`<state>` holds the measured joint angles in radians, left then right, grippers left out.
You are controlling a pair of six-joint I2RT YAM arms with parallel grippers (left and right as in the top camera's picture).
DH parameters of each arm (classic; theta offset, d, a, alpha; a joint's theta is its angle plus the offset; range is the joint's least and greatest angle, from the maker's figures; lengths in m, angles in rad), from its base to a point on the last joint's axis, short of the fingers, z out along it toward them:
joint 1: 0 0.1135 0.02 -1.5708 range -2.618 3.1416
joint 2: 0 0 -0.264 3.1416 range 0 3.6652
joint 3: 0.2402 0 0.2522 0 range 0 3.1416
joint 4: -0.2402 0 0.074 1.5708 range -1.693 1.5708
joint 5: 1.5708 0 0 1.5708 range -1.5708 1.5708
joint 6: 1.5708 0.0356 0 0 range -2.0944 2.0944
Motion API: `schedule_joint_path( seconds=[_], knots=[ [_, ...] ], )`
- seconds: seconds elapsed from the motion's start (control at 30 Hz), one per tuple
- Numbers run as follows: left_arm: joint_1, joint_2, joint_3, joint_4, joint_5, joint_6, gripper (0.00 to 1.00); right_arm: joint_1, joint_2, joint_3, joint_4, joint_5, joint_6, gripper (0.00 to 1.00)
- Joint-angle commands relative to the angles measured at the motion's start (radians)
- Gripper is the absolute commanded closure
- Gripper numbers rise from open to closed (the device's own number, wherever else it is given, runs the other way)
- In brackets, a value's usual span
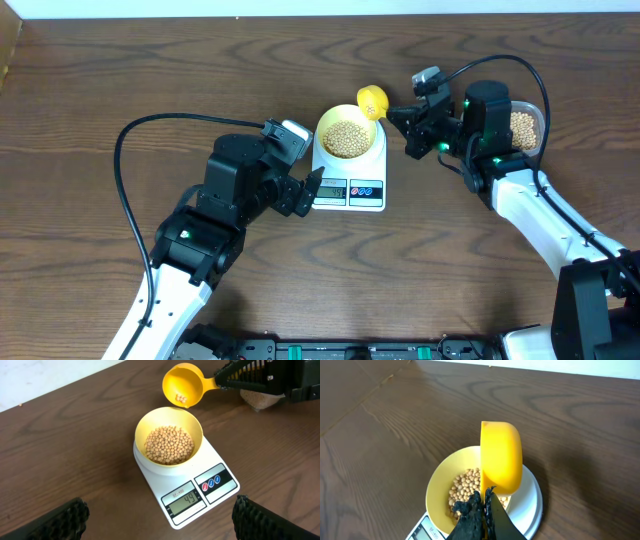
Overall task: Scoop item into bowl and weigh 50g on scale
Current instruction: 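Hold the scoop tilted over the bowl, shaking out single soybeans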
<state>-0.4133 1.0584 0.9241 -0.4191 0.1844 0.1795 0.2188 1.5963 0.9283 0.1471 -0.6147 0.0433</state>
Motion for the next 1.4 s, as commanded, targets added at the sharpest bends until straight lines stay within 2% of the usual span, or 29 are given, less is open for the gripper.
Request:
schedule_joint_path(
  seconds=[0.0,0.73,0.9,1.13,1.37],
  knots=[
    [0.003,-0.005,-0.004,0.0,-0.003,-0.006,0.06,-0.002,0.002,0.005,0.003,-0.024,0.02,0.99],
    [0.003,-0.005,-0.004,0.0,-0.003,-0.006,0.06,-0.002,0.002,0.005,0.003,-0.024,0.016,0.99],
    [0.003,-0.005,-0.004,0.0,-0.003,-0.006,0.06,0.001,0.002,0.005,-0.005,-0.024,-0.07,0.99],
    [0.003,-0.005,-0.004,0.0,-0.003,-0.006,0.06,0.026,0.002,0.005,-0.081,-0.024,-0.268,0.99],
    [0.003,-0.005,-0.004,0.0,-0.002,-0.006,0.06,0.026,0.002,0.005,-0.078,-0.02,-0.285,0.99]
  ],
)
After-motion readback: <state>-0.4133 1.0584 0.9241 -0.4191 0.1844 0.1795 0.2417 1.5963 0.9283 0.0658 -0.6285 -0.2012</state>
